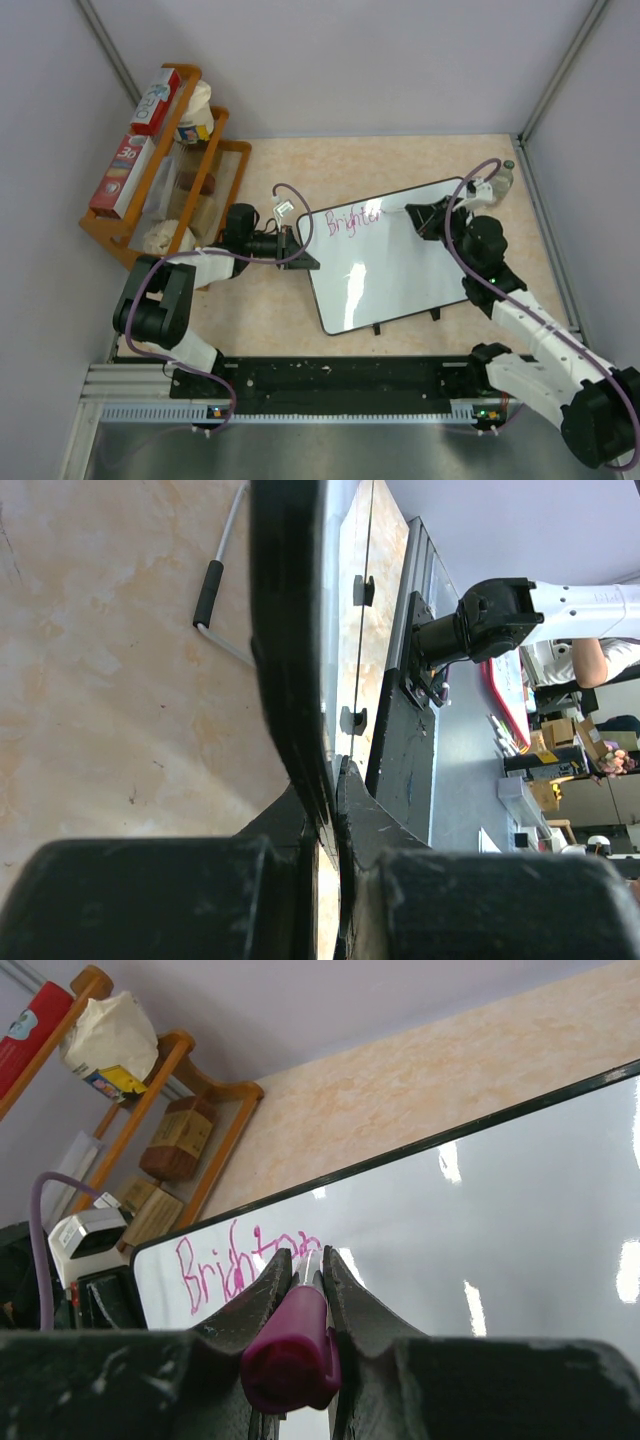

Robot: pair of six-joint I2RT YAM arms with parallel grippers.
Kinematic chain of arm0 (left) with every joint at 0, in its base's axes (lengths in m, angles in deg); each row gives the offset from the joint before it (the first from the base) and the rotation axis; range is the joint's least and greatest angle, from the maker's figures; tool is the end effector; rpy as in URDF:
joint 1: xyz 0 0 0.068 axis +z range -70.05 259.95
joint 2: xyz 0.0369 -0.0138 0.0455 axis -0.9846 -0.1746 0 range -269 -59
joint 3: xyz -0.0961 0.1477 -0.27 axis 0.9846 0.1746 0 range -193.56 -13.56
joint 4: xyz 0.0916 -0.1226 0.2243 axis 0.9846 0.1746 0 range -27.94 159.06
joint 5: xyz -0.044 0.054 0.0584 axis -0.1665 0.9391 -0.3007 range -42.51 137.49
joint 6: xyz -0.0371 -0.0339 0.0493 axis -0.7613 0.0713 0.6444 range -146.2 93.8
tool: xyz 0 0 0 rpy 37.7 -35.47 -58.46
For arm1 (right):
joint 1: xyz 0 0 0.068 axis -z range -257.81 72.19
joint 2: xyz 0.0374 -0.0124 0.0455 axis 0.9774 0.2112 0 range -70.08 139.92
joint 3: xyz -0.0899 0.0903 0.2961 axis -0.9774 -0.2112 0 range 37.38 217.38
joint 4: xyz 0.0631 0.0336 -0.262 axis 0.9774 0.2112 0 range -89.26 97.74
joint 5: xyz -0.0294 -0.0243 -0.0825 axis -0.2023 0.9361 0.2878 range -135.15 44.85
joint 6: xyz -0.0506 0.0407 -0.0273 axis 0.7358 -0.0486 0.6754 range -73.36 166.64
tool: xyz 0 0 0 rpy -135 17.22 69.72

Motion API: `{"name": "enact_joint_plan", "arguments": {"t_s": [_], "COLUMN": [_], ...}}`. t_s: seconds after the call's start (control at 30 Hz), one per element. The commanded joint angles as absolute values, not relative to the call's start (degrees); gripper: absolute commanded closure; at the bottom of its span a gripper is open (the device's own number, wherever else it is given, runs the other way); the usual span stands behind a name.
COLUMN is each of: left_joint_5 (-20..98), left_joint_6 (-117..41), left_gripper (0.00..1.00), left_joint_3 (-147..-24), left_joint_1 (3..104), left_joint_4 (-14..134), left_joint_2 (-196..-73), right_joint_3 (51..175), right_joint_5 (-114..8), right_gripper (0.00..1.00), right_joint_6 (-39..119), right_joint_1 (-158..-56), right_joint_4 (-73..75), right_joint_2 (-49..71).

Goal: Write a sentence on the whiteboard
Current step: Write with the whiteboard marker on the whiteboard.

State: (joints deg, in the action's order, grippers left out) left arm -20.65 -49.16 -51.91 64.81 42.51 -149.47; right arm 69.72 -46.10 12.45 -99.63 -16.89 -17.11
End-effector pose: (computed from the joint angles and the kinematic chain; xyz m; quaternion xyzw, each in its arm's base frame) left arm 0.2828 -0.1319 0.2120 0.2189 0.7432 -0.5943 0.2159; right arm 0.2060 0.0836 0.3241 0.0725 0.7218 0.3285 0.6048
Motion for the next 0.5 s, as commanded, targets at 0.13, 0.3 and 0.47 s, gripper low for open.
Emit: {"name": "enact_joint_plan", "arguments": {"t_s": [0.13, 0.3, 0.47], "left_joint_5": [-15.61, -15.44, -15.35], "left_joint_6": [-37.45, -37.45, -37.45], "left_gripper": [1.0, 1.0, 1.0], "left_joint_3": [-49.95, -49.86, -49.77], "left_joint_1": [63.25, 63.25, 63.25], "left_joint_4": [42.9, 42.9, 42.81], "left_joint_2": [-150.23, -150.05, -149.88], "right_joint_3": [72.01, 71.05, 70.26], "right_joint_5": [-46.12, -47.16, -49.54], "right_gripper": [1.0, 1.0, 1.0], "right_joint_6": [12.28, 12.37, 11.49], "right_joint_1": [-98.72, -98.11, -96.36], "right_joint_4": [-15.17, -13.5, -13.23], "right_joint_2": [-23.14, -24.82, -24.99]}}
